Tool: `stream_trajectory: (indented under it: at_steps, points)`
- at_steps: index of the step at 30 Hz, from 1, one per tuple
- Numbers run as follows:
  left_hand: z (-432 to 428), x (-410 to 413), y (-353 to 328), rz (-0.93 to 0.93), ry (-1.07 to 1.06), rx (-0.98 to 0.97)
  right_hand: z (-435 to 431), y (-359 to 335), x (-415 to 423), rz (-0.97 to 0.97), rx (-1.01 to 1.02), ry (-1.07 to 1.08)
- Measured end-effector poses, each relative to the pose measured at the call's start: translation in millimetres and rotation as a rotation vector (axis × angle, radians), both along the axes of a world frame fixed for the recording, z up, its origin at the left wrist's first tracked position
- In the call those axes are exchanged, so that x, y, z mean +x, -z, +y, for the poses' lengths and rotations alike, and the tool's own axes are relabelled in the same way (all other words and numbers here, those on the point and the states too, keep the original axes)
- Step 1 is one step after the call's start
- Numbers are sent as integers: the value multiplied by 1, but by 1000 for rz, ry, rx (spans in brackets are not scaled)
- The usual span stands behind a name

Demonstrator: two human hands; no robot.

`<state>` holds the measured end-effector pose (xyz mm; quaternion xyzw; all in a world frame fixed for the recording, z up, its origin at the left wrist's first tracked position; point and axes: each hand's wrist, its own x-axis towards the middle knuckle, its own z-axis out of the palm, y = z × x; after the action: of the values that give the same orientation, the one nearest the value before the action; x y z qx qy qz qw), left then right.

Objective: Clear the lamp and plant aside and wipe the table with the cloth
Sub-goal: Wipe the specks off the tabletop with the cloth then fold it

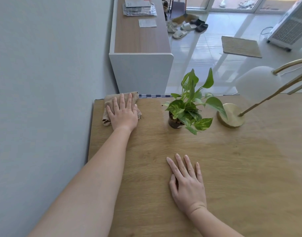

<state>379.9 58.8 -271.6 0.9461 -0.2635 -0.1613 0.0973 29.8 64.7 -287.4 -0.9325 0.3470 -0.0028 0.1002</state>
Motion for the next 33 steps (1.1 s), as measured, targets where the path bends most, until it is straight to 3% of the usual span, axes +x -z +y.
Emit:
stream_trajectory:
  at_steps: [23,33]
  points:
    - [206,-156,14,-153,-95,2,4,-18,3,10,74,29]
    - [277,-250,8,-129,-124,36,7,-22,-36,7,190,-119]
